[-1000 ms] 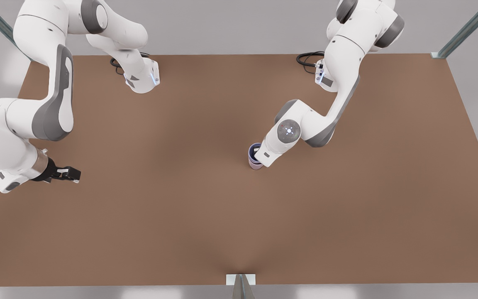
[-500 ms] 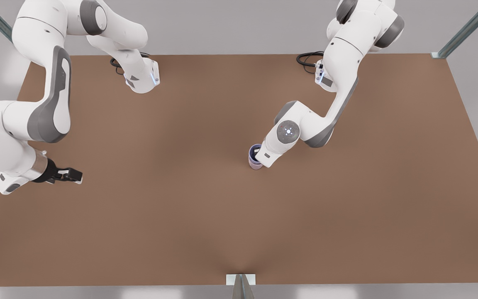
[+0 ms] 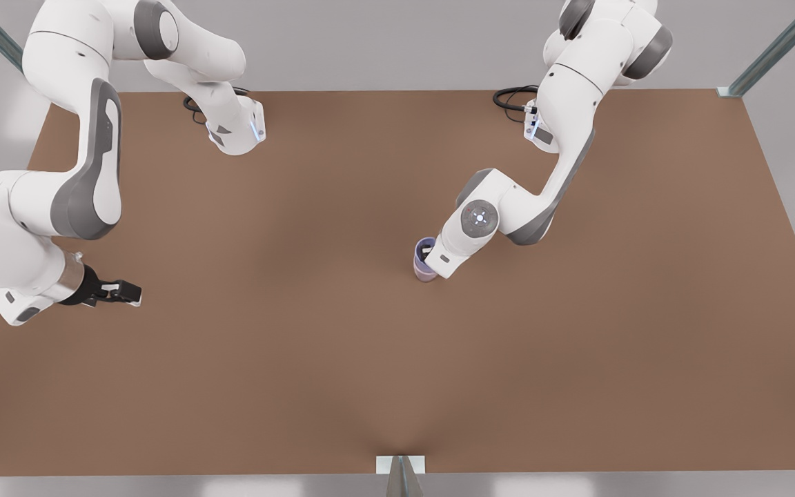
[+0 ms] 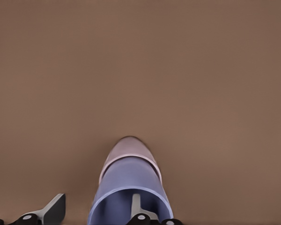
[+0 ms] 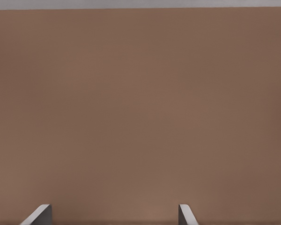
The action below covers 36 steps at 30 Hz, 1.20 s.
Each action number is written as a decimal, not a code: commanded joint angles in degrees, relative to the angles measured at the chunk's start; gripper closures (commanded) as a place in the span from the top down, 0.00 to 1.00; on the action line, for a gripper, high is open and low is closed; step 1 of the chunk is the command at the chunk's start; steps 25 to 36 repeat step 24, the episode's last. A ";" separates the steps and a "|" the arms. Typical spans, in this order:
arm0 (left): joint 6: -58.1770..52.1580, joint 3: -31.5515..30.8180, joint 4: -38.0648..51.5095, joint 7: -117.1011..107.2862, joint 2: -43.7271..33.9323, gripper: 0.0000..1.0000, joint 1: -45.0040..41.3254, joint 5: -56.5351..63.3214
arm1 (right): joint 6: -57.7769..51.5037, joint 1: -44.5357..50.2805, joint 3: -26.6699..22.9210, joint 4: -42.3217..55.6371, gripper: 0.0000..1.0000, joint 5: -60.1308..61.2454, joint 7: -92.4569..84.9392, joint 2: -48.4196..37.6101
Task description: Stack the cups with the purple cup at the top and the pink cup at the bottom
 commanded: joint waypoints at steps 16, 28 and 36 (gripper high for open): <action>-34.09 24.05 23.66 24.52 -4.35 1.00 1.49 0.56 | 0.07 0.00 0.00 0.03 1.00 0.05 -0.01 0.04; -34.01 30.66 16.72 48.82 -11.64 1.00 3.60 2.23 | 0.07 0.00 0.00 0.03 1.00 0.05 -0.01 0.04; -34.01 30.66 16.72 48.82 -11.64 1.00 3.60 2.23 | 0.07 0.00 0.00 0.03 1.00 0.05 -0.01 0.04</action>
